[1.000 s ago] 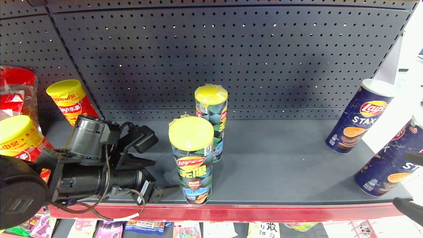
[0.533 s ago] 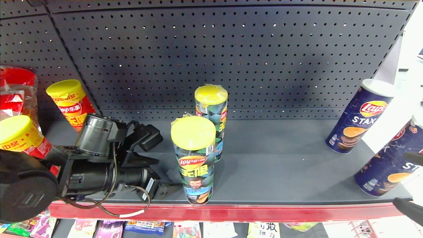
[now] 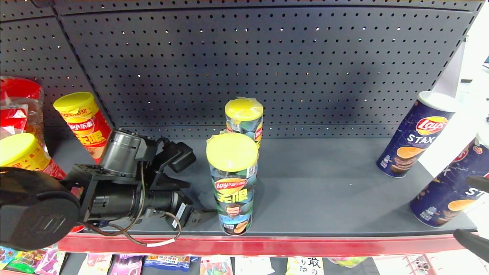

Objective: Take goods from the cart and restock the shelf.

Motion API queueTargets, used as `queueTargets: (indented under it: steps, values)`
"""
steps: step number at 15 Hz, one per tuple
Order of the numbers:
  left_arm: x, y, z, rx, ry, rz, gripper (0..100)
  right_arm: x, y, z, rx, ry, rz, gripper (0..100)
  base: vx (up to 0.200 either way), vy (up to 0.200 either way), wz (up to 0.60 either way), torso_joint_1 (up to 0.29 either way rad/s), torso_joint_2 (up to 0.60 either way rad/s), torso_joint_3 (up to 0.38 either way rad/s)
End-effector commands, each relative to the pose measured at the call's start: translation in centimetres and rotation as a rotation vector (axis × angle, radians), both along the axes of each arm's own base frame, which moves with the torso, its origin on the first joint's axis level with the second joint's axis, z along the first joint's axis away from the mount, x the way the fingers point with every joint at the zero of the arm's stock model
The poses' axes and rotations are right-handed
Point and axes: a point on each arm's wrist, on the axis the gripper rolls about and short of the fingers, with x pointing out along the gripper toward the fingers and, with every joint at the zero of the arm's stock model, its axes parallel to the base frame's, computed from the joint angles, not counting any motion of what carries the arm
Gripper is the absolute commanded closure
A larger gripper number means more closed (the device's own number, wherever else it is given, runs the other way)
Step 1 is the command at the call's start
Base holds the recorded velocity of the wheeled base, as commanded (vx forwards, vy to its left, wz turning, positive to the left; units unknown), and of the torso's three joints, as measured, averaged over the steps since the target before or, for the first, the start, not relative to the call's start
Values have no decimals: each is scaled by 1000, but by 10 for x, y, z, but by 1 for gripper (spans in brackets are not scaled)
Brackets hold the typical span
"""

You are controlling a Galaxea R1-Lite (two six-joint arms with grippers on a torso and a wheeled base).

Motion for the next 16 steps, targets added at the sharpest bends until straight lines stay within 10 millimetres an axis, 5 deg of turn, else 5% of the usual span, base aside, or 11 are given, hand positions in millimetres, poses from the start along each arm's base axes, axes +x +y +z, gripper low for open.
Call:
queueTargets:
  steps: [1,8,10,15,16]
  values:
    - [4,-2,-1,2,3,-1,0,1,0,0,-1,1,0,0,0,0,0,0,0,0]
    - [-13,13,13,-25,-38,31,0,-3,-2,-9,-11,15,1,0,0,0,0,0,0,0]
    - [-52,49,32,-66,-122,100,0,-7,-5,-23,-23,38,-9,0,0,0,0,0,0,0]
    - [-146,91,40,-127,-247,128,0,-20,-15,-47,-42,40,-82,0,0,0,0,0,0,0]
    - [-184,110,40,-155,-277,212,0,-24,-19,-51,-40,22,-146,0,0,0,0,0,0,0]
